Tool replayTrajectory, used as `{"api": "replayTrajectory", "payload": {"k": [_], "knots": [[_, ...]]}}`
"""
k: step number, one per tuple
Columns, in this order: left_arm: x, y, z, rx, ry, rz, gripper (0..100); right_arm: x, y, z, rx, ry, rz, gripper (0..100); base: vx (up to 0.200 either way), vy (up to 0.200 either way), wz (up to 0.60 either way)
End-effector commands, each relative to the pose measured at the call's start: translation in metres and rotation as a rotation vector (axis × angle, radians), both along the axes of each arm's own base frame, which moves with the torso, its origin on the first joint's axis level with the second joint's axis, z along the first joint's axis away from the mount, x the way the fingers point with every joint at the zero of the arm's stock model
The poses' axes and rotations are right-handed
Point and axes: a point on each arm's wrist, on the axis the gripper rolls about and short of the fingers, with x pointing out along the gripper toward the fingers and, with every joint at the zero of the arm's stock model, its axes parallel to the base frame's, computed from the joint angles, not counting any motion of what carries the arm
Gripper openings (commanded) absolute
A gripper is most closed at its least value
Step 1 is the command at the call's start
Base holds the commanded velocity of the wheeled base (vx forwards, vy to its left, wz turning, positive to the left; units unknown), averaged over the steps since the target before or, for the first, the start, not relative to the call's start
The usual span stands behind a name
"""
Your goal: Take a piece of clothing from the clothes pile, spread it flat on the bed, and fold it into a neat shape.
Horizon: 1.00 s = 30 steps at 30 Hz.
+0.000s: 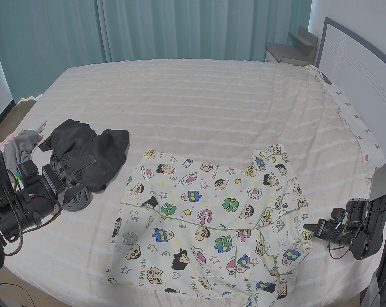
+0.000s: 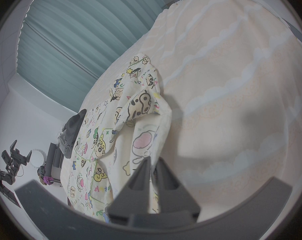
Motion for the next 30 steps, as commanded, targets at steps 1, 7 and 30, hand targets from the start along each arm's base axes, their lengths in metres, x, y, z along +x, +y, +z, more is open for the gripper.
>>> {"api": "replayTrajectory", "payload": {"k": [1,7,30], "knots": [[0.001,0.0,-0.002,0.001,0.011,0.0,100,0.0,-0.002,-0.004,-0.004,0.005,-0.013,0,0.0,0.0,0.0],[0.001,-0.001,-0.003,0.002,0.011,0.0,100,0.002,-0.014,0.003,-0.074,-0.045,-0.119,0,0.0,0.0,0.0],[0.001,-0.001,-0.003,0.016,0.007,0.001,100,0.02,-0.062,0.032,-0.17,-0.209,-0.355,0,0.0,0.0,0.0]]}}
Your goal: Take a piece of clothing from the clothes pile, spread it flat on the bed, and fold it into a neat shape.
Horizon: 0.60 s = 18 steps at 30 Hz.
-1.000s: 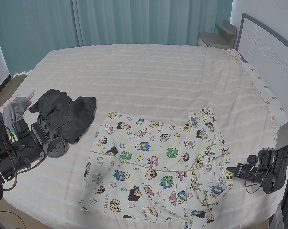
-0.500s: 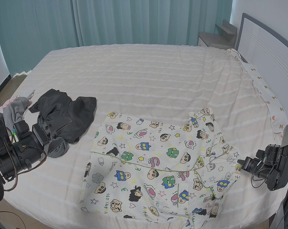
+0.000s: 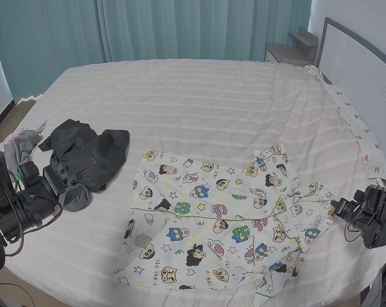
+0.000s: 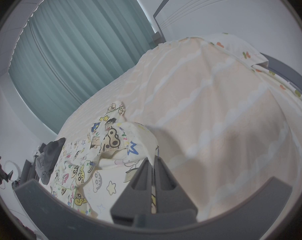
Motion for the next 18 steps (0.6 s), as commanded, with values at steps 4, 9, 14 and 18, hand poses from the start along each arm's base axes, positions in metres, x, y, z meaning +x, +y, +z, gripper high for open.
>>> {"api": "replayTrajectory", "payload": {"k": [4,9,14,18], "knots": [[0.002,-0.003,-0.006,0.024,0.021,-0.018,100,0.005,-0.005,0.001,-0.025,-0.018,-0.05,0,0.0,0.0,0.0],[0.0,-0.01,-0.013,0.034,0.048,-0.059,100,0.004,-0.004,-0.001,-0.035,-0.011,-0.041,100,0.0,0.0,0.0],[0.004,-0.027,-0.037,0.072,0.195,-0.14,100,0.002,-0.006,0.013,-0.045,-0.057,-0.053,100,0.0,0.0,0.0],[0.008,-0.039,-0.062,0.12,0.35,-0.174,100,-0.005,-0.008,0.037,-0.059,-0.126,-0.068,100,0.0,0.0,0.0]]}}
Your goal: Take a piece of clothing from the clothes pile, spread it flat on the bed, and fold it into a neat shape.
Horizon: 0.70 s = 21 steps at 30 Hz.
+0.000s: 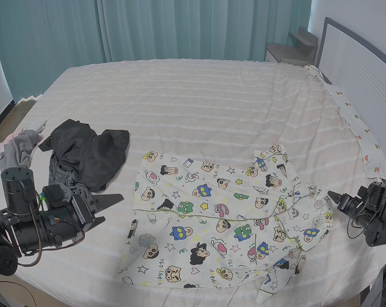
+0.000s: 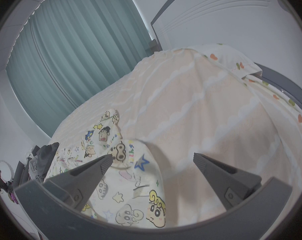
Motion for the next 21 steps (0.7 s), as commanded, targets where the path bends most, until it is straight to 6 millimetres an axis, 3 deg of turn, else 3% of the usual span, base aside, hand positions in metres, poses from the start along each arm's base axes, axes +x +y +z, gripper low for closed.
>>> {"api": "replayTrajectory", "payload": {"k": [1,5,12,21], "knots": [[0.01,-0.017,-0.034,0.071,0.191,-0.048,100,-0.01,-0.001,0.036,-0.027,-0.111,-0.014,100,0.0,0.0,0.0],[0.019,-0.033,-0.065,0.157,0.303,-0.043,100,-0.022,0.007,0.063,-0.047,-0.188,0.006,100,0.0,0.0,0.0],[0.051,-0.061,-0.111,0.348,0.367,0.086,100,-0.037,0.025,0.087,-0.061,-0.263,0.058,100,0.0,0.0,0.0],[0.067,-0.079,-0.12,0.36,0.349,0.072,100,-0.045,0.03,0.099,-0.07,-0.304,0.07,100,0.0,0.0,0.0]]}}
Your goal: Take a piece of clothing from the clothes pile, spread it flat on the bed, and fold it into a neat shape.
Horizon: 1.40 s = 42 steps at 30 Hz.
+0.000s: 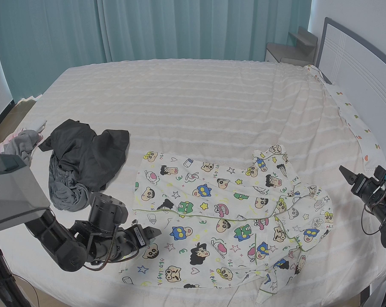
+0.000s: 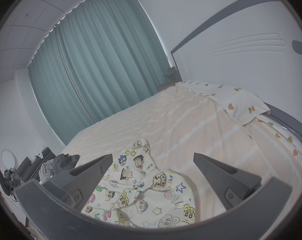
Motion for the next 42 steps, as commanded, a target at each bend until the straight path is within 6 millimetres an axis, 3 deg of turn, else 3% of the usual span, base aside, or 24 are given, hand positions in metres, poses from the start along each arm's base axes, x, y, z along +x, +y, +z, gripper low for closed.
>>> {"api": "replayTrajectory", "payload": {"k": [1,14,23,27,33,42], "knots": [[0.012,-0.012,-0.022,0.029,0.044,-0.013,100,-0.007,0.006,0.014,-0.013,-0.056,0.018,100,0.0,0.0,0.0],[0.027,-0.019,-0.045,0.083,0.068,0.076,100,-0.008,0.009,0.013,-0.01,-0.05,0.029,100,0.0,0.0,0.0],[0.029,-0.022,-0.045,0.104,0.133,0.091,100,-0.008,0.009,0.013,-0.01,-0.05,0.03,100,0.0,0.0,0.0],[0.03,-0.031,-0.037,0.063,0.11,0.094,100,-0.008,0.009,0.012,-0.009,-0.046,0.032,100,0.0,0.0,0.0],[0.02,-0.037,-0.007,-0.03,0.064,0.07,100,-0.007,0.009,0.011,-0.008,-0.041,0.033,100,0.0,0.0,0.0],[0.011,-0.05,-0.007,-0.117,0.129,-0.017,100,-0.007,0.009,0.011,-0.008,-0.043,0.033,100,0.0,0.0,0.0]]}}
